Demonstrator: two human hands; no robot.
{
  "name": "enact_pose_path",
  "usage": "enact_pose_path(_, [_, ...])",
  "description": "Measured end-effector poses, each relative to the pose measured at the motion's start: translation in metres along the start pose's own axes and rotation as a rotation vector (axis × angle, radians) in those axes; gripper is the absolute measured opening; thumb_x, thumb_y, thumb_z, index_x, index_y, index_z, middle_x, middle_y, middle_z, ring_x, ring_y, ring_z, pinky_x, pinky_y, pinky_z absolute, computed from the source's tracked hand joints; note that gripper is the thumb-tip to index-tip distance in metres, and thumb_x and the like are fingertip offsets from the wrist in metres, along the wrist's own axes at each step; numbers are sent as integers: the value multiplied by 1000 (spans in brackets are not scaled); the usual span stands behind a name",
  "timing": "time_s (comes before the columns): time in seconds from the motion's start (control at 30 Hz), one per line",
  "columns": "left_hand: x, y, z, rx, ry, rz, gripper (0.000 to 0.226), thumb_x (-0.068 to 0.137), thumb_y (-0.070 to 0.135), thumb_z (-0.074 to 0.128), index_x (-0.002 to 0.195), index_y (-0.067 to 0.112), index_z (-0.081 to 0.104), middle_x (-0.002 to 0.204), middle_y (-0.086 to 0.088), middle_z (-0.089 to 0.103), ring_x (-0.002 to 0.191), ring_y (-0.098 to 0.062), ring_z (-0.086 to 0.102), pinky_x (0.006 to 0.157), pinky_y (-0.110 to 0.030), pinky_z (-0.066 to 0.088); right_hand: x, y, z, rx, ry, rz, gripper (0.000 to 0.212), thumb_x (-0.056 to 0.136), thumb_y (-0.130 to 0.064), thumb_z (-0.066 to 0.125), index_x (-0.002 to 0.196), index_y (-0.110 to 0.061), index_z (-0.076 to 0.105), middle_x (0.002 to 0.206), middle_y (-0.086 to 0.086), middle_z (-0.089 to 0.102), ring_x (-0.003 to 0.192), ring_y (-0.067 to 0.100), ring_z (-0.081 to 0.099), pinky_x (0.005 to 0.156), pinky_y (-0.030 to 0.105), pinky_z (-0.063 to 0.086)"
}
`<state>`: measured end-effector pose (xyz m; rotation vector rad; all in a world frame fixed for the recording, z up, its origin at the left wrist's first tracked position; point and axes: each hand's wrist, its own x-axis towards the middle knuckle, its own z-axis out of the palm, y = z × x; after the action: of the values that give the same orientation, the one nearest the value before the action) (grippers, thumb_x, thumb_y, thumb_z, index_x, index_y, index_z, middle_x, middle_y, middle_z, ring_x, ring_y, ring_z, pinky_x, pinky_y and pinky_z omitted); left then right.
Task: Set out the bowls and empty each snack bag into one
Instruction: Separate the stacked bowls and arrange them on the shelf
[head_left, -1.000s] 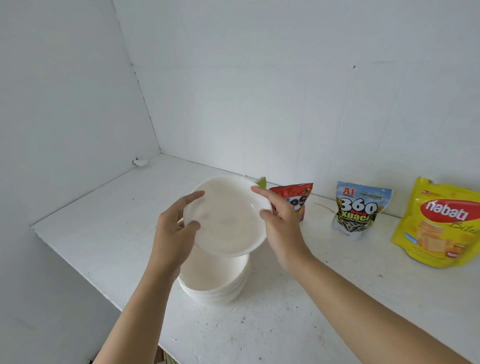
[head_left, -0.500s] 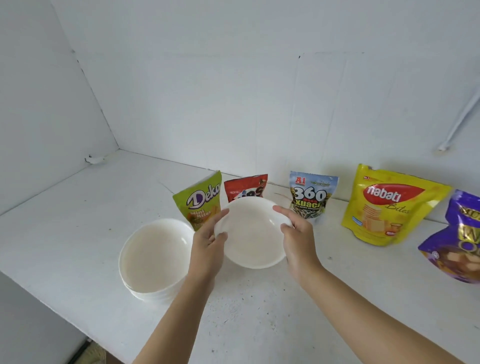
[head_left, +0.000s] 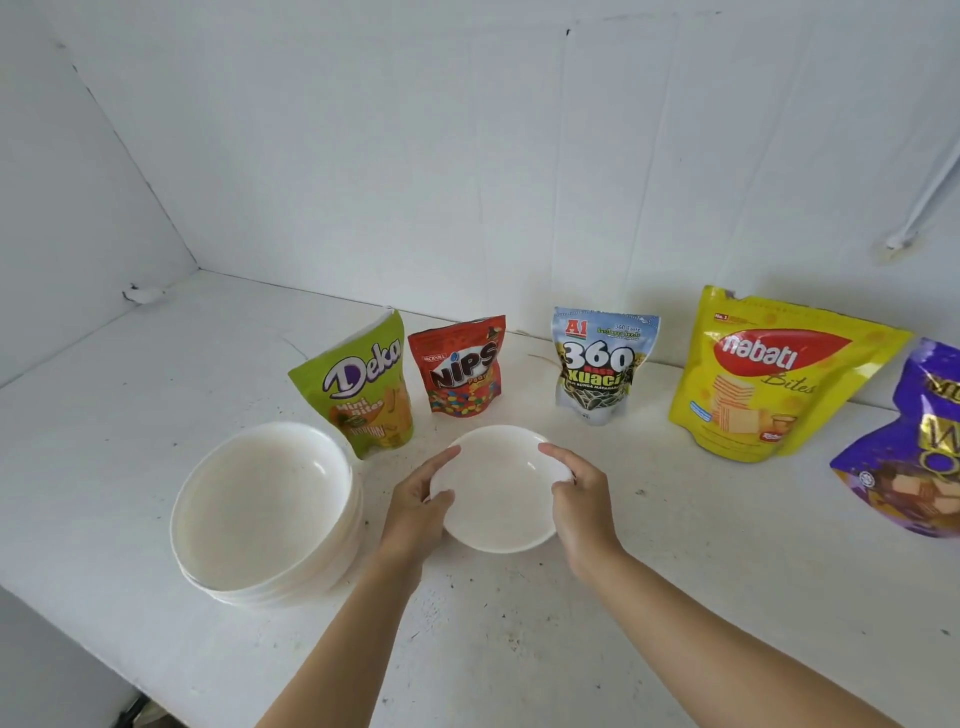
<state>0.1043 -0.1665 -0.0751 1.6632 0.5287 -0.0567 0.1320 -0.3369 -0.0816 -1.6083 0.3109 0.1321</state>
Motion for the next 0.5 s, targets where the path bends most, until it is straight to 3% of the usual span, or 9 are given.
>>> enact_pose_path(0.2, [-1, -6, 4, 73, 38, 60, 53, 102, -2, 44, 133, 37, 64, 146, 10, 47, 127, -17, 39, 103, -32, 39, -2, 2, 10, 8, 50, 19, 72, 82, 19, 26, 127, -17, 68, 150, 7, 49, 143, 25, 37, 106, 30, 38])
enact_pose_path(0.33, [-2, -5, 1, 165, 20, 136, 37, 108, 21, 49, 140, 38, 56, 153, 10, 46, 134, -16, 40, 110, -38, 38, 0, 0, 5, -80, -6, 5, 63, 84, 15, 31, 117, -22, 71, 143, 6, 50, 135, 25, 42, 96, 30, 41])
enact_pose_path(0.4, [-4, 3, -5, 231, -21, 170, 42, 106, 32, 53, 147, 36, 50, 156, 8, 44, 143, -23, 40, 114, -45, 40, 0, -5, 2, -139, -47, -71, 52, 88, 9, 42, 121, -23, 68, 139, 3, 52, 134, 24, 45, 95, 29, 40])
enact_pose_path(0.5, [-13, 27, -18, 331, -26, 282, 46, 102, 44, 55, 147, 35, 49, 157, 8, 44, 141, -17, 42, 117, -43, 40, -1, -20, 1, -349, -34, -299, 37, 93, -7, 60, 126, -22, 65, 151, 6, 42, 146, 23, 32, 105, 25, 29])
